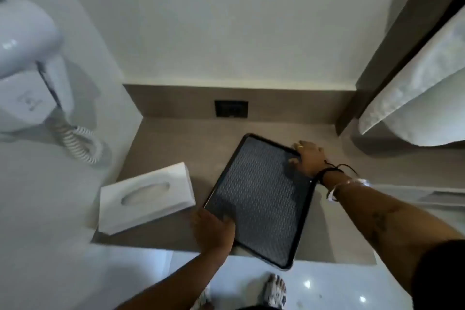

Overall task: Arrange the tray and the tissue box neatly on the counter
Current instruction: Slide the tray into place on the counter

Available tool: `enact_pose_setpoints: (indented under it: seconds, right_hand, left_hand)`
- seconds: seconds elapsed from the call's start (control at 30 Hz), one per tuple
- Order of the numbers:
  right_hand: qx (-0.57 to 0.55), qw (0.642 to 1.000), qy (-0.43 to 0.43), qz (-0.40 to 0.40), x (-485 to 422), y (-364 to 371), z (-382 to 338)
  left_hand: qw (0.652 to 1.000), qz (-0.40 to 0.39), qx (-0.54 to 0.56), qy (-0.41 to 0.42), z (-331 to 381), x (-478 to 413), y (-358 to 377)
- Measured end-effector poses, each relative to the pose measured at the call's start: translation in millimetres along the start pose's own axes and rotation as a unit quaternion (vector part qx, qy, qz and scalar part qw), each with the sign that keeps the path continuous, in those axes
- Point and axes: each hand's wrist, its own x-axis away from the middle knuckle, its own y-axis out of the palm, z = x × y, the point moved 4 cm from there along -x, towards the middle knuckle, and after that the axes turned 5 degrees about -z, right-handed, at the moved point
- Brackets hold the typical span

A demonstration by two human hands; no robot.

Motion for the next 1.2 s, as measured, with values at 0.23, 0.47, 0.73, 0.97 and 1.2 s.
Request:
enact_pose_setpoints:
  seconds: [0.23,0.47,0.73,0.97,1.2]
  right_hand:
    - [-0.023,1.000,0.019,0.000,-26,23,6]
    - [-0.107,0.990,0.077,0.040,-36,28,30]
    - [-0.276,0.930,0.204,0.133,14,22,72]
    - [-0.344,0.883,0.287,0.143,47,51,56]
    - [-0.384,0.860,0.310,0.127,44,83,43]
  left_hand:
    - [0.930,-0.028,0.283,-0.231,-12,-3,42]
    - [0.944,-0.015,0.269,-0.192,-6,-16,46]
    - [0.977,-0.018,0.212,0.024,52,-78,3]
    - [0.986,-0.088,0.092,0.111,100,-160,-21]
    - [0.987,-0.101,0.049,0.116,100,-189,-19]
